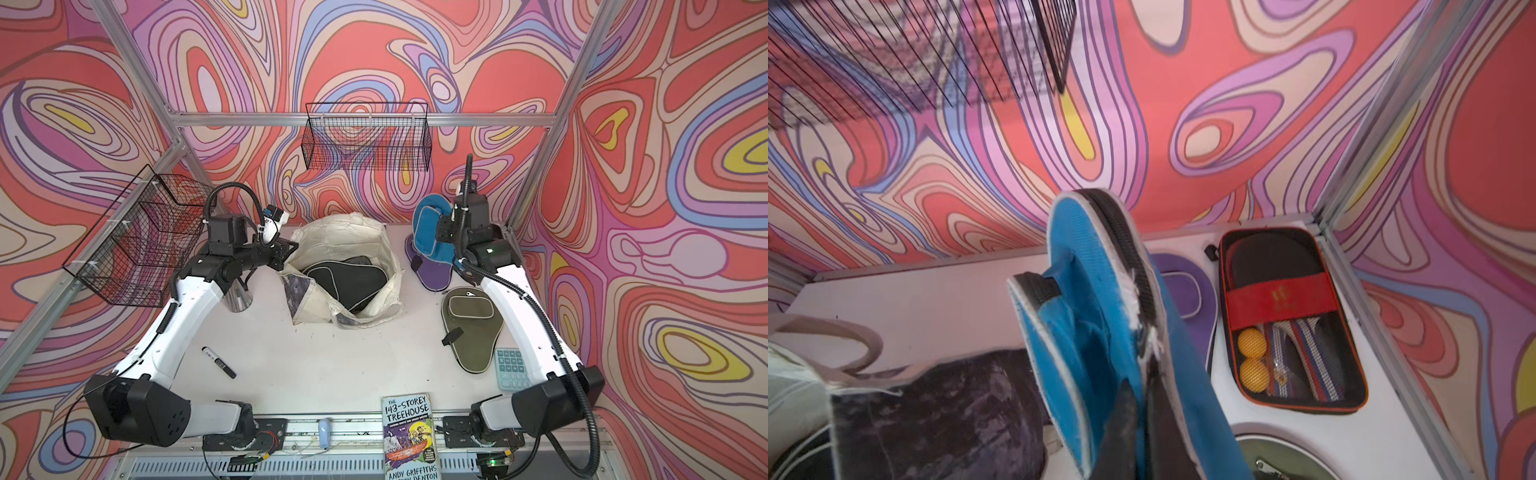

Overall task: Remove the ping pong set from the canvas bag
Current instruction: Adjust the canvas bag at the center of the board.

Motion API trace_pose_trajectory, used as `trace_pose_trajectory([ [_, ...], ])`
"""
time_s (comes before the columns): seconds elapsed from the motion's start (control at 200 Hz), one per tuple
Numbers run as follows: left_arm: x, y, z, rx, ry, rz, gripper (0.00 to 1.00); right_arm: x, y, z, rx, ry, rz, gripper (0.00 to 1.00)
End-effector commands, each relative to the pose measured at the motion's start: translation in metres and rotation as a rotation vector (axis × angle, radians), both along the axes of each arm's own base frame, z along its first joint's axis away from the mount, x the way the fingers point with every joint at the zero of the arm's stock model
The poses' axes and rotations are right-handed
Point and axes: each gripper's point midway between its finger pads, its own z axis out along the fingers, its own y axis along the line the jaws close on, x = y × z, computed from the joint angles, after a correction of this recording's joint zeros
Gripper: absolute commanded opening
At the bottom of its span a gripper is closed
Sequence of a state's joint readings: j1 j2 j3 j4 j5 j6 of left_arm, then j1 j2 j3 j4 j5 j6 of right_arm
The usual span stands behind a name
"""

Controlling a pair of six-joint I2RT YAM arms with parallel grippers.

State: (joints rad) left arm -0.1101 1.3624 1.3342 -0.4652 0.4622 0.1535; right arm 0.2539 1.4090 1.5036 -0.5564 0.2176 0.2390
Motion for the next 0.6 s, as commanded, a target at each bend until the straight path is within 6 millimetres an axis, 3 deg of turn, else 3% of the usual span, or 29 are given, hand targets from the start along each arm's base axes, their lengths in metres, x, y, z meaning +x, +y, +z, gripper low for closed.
trace_pose_trajectory([
  [0.0,-0.009,0.003,0.007,0.009,0.000,0.006,0.00,0.019,0.013,0.019,0.124,-0.130,0.023,0.00],
  [0.155,-0.012,0.003,0.007,0.006,0.012,0.000,0.00,0.042,0.033,-0.023,0.204,-0.091,0.074,0.00],
  [0.32,-0.018,-0.003,0.015,-0.024,0.005,-0.034,0.00,0.068,0.046,-0.052,0.282,-0.099,0.086,0.00],
  [0.596,-0.040,-0.009,0.026,-0.030,-0.027,-0.098,0.00,0.107,0.057,-0.071,0.380,-0.128,0.059,0.00],
])
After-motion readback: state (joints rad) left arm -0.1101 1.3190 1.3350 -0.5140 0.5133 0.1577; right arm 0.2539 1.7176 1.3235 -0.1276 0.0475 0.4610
